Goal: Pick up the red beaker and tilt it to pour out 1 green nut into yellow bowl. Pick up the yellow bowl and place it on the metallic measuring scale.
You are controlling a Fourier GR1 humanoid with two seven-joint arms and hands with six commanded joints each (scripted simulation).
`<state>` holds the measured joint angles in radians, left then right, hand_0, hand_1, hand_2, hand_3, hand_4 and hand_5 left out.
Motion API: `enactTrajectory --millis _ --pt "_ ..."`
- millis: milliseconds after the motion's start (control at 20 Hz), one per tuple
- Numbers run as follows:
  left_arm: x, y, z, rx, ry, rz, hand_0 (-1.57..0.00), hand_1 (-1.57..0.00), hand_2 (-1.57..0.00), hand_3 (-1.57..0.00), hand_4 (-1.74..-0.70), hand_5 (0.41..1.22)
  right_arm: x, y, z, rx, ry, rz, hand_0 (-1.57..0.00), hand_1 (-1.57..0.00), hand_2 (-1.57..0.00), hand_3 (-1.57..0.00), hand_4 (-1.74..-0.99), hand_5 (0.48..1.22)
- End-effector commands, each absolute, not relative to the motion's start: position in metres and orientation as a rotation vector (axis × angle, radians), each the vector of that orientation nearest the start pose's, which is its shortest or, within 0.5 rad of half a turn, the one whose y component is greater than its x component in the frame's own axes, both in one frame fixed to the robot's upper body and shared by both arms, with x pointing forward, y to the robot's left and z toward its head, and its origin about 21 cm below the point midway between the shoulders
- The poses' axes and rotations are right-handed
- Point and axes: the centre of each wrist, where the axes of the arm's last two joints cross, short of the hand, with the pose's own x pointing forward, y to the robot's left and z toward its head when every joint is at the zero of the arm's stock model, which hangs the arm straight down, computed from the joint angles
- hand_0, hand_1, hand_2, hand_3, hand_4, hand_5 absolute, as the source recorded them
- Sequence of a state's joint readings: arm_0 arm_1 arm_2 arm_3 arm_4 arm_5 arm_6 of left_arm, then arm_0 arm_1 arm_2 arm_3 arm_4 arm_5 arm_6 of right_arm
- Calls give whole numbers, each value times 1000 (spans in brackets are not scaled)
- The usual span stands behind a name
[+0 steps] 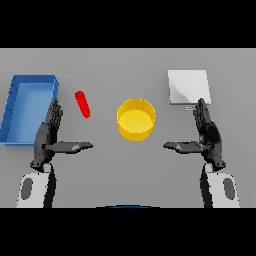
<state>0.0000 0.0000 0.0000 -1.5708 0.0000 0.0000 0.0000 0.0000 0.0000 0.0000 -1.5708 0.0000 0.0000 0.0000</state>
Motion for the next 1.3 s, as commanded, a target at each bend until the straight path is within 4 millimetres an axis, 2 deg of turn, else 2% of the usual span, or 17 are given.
enactTrajectory --millis 0,250,300,350,400,650,800,900,1050,1150,1250 --pt "248 231 -3 2 -1571 1 1 1 1 1 -1151 599 248 -228 -3 0 -1572 -1 1 1 1 1 -1167 599" --pt "247 241 -3 12 -1566 4 1 1 1 1 -1151 599 242 -221 -3 10 -1580 1 1 1 1 1 -1167 599" --pt "239 245 1 43 -1586 -66 1 1 1 1 -1151 599 234 -224 -2 -120 -1647 121 1 1 1 1 -1167 599" --pt "232 245 4 54 -1604 -118 1 1 1 1 -1156 599 224 -224 -4 -192 -1683 205 1 1 1 1 -1163 595" --pt "228 247 8 65 -1608 -143 1 1 1 1 -1158 599 222 -221 0 -229 -1692 245 1 1 1 1 -1162 594" --pt "223 241 14 72 -1575 -205 1 1 1 1 -1164 603 215 -218 2 -268 -1656 264 1 1 1 1 -1183 596" --pt "231 236 9 75 -1554 -233 1 1 1 1 -1163 604 213 -213 4 -217 -1673 255 1 1 1 1 -1212 607" --pt "245 233 1 82 -1530 -249 1 1 1 1 -1191 611 212 -220 8 -224 -1685 259 1 1 1 1 -1230 617" --pt "262 224 -9 92 -1523 -274 1 1 1 1 -1222 626 215 -216 9 -212 -1686 267 1 1 1 1 -1256 631" --pt "275 227 -15 108 -1520 -277 1 1 1 1 -1233 636 213 -220 8 -202 -1692 255 1 1 1 1 -1267 632" --pt "287 220 -15 96 -1537 -284 1 1 1 1 -1248 650 212 -220 6 -189 -1686 254 1 1 1 1 -1280 634"
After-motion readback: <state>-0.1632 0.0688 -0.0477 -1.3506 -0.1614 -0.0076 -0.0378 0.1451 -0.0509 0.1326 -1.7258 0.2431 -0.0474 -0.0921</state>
